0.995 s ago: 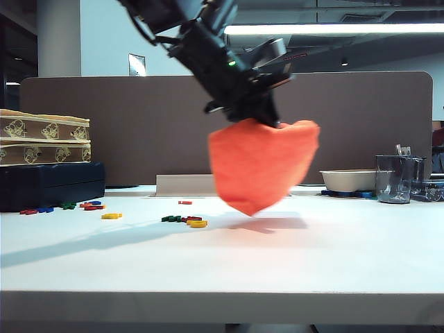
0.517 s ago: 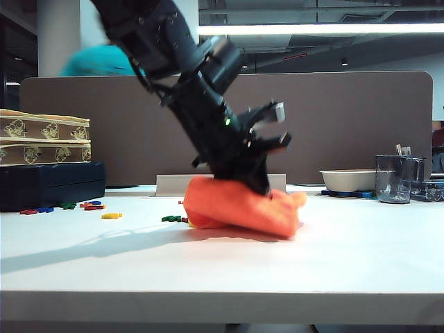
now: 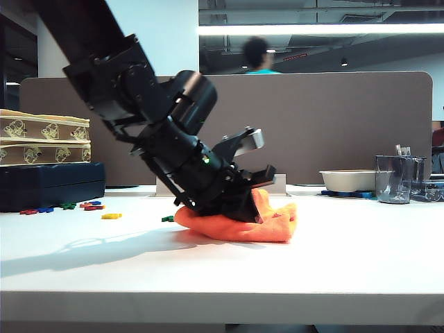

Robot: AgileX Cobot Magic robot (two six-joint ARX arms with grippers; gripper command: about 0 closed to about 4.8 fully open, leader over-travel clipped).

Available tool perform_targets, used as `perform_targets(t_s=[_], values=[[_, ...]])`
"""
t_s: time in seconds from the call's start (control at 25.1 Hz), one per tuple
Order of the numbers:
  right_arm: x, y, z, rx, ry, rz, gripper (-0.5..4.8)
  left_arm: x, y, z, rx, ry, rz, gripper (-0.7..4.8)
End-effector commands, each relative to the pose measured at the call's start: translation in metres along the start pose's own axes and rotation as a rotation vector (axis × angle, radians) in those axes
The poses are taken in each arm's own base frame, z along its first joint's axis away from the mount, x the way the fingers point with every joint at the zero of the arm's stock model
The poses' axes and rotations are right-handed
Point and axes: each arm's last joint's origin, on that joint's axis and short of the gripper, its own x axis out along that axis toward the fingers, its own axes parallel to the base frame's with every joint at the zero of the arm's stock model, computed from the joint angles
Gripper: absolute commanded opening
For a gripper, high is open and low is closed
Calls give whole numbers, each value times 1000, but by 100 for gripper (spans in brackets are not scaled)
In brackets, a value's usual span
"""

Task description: Use an orange cloth to wipe the letter magnets on the table away for a distance.

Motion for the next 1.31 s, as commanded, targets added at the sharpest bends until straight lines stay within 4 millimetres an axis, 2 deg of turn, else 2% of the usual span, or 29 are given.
perform_targets(t_s=[0.04,0.48,0.8,0.99,1.15,1.27,1.31], values=[[0,0,-1,2,-9,3,0,-2,26,-28,-137,155,91,-6],[0,0,0,2,-10,3,0,-49,99,-12,-246,32,238,-6],[0,0,-1,2,-9,3,0,-105,156,-5,-220,-52,386,-6],[0,0,-1,2,-9,3,0,-138,188,-10,-277,-94,473,-6],[0,0,-1,2,-9,3,0,-150,196,-10,-270,-116,469,-6],[0,0,-1,2,-9,3,0,-159,188,5,-229,-184,394,-6],[0,0,-1,1,-8,3,0,-164,179,17,-185,-239,369,-6]])
